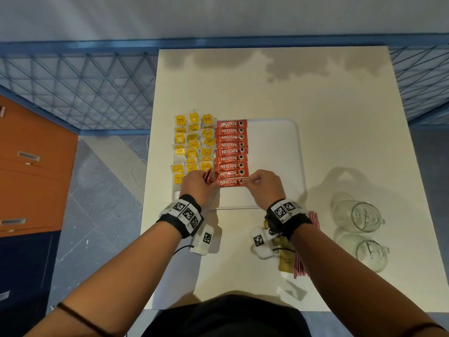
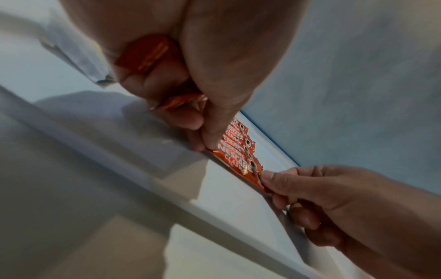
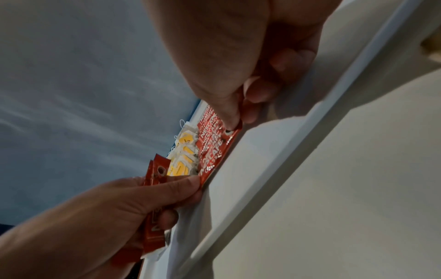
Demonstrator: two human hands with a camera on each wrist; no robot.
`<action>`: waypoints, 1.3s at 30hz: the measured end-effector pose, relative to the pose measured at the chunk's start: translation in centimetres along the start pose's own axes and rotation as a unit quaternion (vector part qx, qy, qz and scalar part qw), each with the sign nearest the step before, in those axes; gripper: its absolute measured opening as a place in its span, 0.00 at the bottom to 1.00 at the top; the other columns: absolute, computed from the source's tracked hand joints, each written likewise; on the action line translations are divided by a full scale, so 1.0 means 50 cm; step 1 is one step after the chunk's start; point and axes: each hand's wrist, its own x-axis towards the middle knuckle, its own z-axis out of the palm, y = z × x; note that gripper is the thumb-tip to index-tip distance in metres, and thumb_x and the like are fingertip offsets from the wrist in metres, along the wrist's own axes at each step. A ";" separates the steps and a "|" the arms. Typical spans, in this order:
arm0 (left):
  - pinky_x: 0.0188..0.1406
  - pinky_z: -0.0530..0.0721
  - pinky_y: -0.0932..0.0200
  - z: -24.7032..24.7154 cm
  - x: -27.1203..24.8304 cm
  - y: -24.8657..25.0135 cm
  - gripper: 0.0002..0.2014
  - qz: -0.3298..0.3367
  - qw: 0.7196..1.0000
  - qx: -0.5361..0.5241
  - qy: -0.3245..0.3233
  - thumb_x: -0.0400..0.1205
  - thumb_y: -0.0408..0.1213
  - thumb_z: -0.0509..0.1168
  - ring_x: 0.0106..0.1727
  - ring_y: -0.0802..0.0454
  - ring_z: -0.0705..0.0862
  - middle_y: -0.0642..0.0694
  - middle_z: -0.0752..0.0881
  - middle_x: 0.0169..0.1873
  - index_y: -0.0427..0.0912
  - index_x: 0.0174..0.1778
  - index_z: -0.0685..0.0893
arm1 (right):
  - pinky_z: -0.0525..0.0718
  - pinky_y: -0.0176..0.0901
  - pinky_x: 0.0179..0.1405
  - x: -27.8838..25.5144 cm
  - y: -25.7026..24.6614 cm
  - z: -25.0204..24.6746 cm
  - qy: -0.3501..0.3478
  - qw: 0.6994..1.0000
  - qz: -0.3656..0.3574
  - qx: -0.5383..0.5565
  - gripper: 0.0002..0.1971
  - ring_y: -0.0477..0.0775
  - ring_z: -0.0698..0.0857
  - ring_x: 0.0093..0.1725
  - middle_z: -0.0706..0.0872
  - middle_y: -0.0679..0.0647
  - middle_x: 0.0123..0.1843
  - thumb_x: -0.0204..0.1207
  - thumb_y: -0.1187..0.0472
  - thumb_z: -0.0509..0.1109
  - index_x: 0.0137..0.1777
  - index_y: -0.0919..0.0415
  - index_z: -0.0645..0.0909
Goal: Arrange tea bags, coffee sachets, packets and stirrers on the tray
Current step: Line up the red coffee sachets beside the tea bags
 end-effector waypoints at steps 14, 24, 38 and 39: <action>0.26 0.67 0.62 0.004 0.003 0.010 0.12 0.041 0.995 0.075 0.042 0.80 0.44 0.73 0.31 0.54 0.77 0.54 0.79 0.28 0.48 0.34 0.78 | 0.90 0.55 0.46 0.004 -0.012 0.000 0.010 1.000 0.007 -0.025 0.14 0.49 0.87 0.39 0.87 0.43 0.36 0.81 0.45 0.75 0.37 0.50 0.82; 0.39 0.81 0.62 -0.041 -0.018 0.007 0.08 0.057 0.977 -0.039 -0.200 0.81 0.32 0.70 0.38 0.60 0.87 0.54 0.91 0.40 0.46 0.54 0.89 | 0.74 0.24 0.37 -0.041 -0.030 -0.017 0.002 0.993 -0.077 0.086 0.05 0.32 0.82 0.39 0.86 0.39 0.45 0.82 0.52 0.76 0.50 0.51 0.87; 0.25 0.74 0.72 -0.076 -0.076 0.015 0.13 0.051 0.903 -0.141 -0.404 0.91 0.33 0.61 0.33 0.59 0.87 0.45 0.95 0.47 0.29 0.60 0.88 | 0.74 0.23 0.41 -0.092 -0.020 -0.019 -0.095 0.978 -0.155 0.098 0.04 0.30 0.82 0.43 0.89 0.39 0.47 0.82 0.58 0.75 0.52 0.53 0.92; 0.24 0.73 0.72 -0.078 -0.075 0.013 0.12 0.051 0.909 -0.137 -0.390 0.90 0.33 0.62 0.32 0.60 0.87 0.45 0.95 0.46 0.29 0.58 0.89 | 0.74 0.23 0.39 -0.093 -0.018 -0.020 -0.093 0.980 -0.146 0.095 0.04 0.30 0.82 0.40 0.89 0.39 0.44 0.83 0.57 0.75 0.52 0.53 0.91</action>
